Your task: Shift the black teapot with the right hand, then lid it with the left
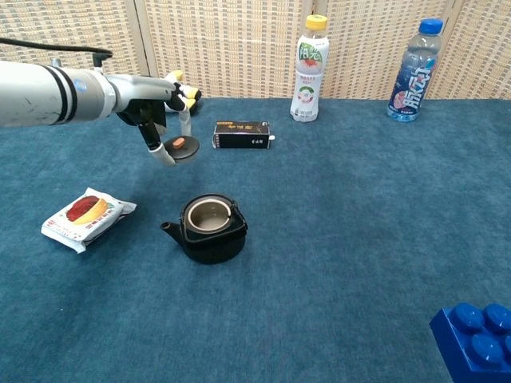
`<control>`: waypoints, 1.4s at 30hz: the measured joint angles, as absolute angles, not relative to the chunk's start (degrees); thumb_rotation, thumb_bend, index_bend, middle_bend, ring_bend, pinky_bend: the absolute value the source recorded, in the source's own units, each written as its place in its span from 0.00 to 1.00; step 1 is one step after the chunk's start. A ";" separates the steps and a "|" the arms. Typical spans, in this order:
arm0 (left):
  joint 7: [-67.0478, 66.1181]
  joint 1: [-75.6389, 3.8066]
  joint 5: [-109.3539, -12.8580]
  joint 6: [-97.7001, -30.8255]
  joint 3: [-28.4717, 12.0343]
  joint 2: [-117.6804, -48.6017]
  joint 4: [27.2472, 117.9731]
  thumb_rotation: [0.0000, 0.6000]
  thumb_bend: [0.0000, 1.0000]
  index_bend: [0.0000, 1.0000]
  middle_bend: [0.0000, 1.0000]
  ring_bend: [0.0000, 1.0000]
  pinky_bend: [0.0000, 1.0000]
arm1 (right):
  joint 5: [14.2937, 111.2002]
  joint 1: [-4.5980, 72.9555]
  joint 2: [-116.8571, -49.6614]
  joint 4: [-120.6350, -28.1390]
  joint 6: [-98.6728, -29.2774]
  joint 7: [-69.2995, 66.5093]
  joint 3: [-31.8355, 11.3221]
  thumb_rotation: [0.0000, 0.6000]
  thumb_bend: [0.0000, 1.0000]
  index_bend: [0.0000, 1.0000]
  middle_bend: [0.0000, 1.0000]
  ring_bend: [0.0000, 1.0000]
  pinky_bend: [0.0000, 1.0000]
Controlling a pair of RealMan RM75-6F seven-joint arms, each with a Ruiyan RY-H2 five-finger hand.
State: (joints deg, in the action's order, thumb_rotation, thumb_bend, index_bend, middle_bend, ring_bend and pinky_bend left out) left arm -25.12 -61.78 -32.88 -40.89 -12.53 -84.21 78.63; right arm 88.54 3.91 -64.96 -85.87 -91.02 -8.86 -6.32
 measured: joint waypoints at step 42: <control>-27.49 -59.45 -38.14 -52.22 -7.37 -77.76 101.70 1.00 0.14 0.45 1.00 1.00 1.00 | 88.78 4.00 -63.93 -87.06 -90.08 -9.20 -5.44 1.00 0.06 0.32 0.28 0.21 0.26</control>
